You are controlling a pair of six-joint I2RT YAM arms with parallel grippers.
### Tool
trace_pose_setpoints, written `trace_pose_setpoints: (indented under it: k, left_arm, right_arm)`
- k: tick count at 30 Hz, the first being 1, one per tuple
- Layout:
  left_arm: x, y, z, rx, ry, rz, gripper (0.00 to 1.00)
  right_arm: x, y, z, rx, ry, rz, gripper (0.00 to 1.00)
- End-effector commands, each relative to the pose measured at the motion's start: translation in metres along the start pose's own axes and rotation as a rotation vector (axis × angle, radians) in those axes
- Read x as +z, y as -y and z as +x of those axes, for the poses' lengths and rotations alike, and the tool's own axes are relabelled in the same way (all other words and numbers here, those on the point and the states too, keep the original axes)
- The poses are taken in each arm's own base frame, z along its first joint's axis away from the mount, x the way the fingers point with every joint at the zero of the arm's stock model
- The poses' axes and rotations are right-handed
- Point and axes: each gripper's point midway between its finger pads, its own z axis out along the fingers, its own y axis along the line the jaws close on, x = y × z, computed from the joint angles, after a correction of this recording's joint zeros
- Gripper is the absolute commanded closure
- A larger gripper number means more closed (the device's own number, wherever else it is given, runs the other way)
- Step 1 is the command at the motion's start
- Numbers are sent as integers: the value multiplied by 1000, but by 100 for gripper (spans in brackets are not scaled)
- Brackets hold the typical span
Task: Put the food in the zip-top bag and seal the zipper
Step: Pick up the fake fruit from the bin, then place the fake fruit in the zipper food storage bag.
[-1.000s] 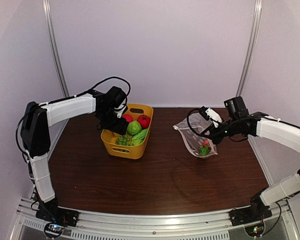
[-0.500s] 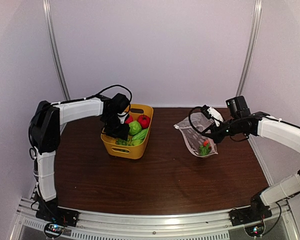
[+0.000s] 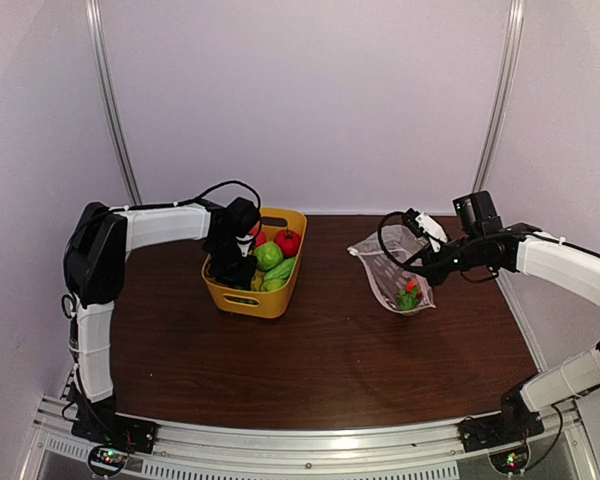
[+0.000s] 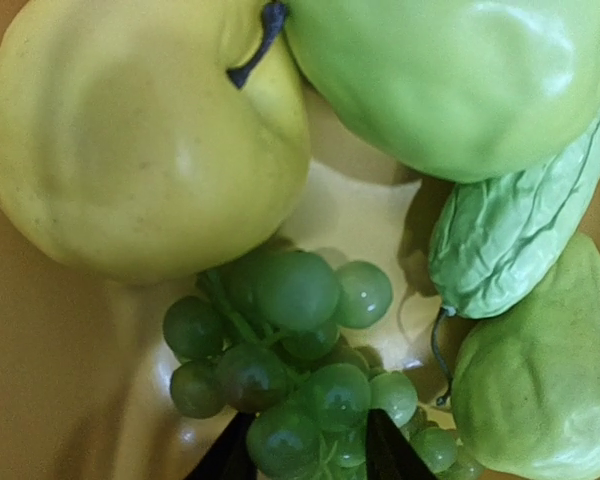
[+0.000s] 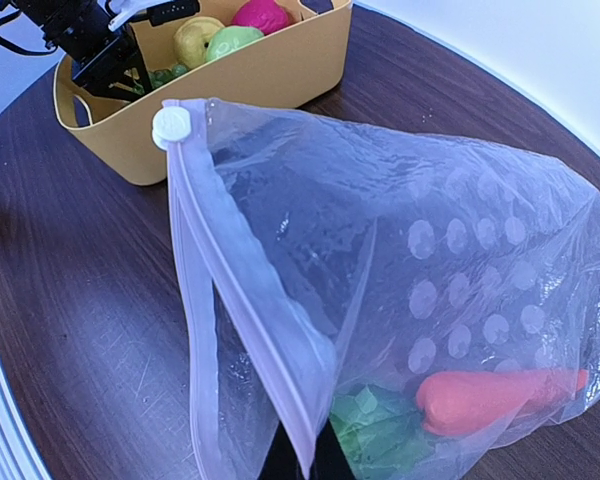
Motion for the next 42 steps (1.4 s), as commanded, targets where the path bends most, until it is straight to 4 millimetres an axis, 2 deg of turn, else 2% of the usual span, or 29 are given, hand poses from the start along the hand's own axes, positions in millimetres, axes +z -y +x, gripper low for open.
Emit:
trace_pose_setpoints:
  k: [1, 3, 6, 10, 15, 19, 26, 32, 37, 42]
  left_arm:
    - [2, -1, -8, -12, 34, 4, 71]
    - [-4, 0, -13, -12, 53, 11, 84]
    - [-20, 4, -21, -4, 90, 30, 91]
    - [-51, 8, -34, 3, 165, 46, 100]
    - [-94, 23, -43, 41, 258, 89, 100]
    - [-138, 37, -52, 75, 357, 127, 100]
    - [-222, 79, -71, 183, 575, 226, 100]
    - [-292, 122, -77, 238, 776, 362, 100]
    - [-331, 160, -77, 282, 888, 538, 100]
    - [-357, 204, -67, 340, 973, 736, 100]
  right_arm:
    - [-3, 0, -1, -1, 15, 3, 100]
    - [-3, 1, -1, 0, 16, 5, 100]
    - [-5, 2, -3, 0, 15, 13, 100]
    - [-11, 4, -10, 6, 21, 27, 100]
    - [-27, 5, -23, 8, 24, 52, 100]
    - [-34, 10, -30, 19, 30, 87, 100]
    - [-35, 23, -42, 76, 6, 139, 100]
    - [-32, 25, -52, 133, -9, 119, 100]
    - [-31, 23, -58, 162, -9, 96, 100]
    - [-28, 19, -64, 191, -16, 56, 100]
